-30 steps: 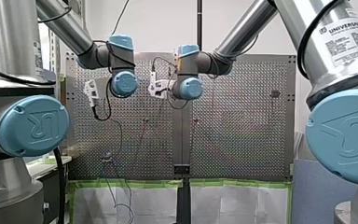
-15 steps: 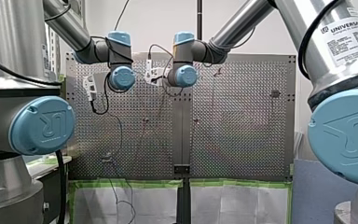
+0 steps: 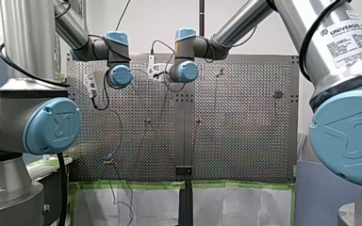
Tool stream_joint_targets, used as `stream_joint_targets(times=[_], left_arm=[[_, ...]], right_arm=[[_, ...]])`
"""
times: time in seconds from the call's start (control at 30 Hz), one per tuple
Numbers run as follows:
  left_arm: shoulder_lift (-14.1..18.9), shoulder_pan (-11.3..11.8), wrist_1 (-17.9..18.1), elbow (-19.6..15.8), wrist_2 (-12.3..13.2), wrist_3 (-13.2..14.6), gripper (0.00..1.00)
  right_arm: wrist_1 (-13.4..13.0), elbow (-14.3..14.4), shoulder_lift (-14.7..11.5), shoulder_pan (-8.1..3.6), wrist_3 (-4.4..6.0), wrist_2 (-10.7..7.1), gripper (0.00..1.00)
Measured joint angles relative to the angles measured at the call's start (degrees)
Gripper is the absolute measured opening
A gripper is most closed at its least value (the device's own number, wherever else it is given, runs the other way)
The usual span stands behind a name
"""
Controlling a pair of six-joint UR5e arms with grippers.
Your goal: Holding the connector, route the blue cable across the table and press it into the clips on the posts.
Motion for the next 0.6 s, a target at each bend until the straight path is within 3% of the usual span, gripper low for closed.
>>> stream_joint_targets(times=[0.27, 0.6], left_arm=[[-0.02, 1.64, -0.82, 1.54, 1.49, -0.43, 0.0], [-0.15, 4.11, 0.0, 3.35, 5.86, -0.86, 0.0]], right_arm=[[1.08, -2.42, 1.07, -0.63, 0.22, -0.14, 0.0], [1.91, -4.05, 1.48, -1.23, 0.52, -0.17, 0.0]])
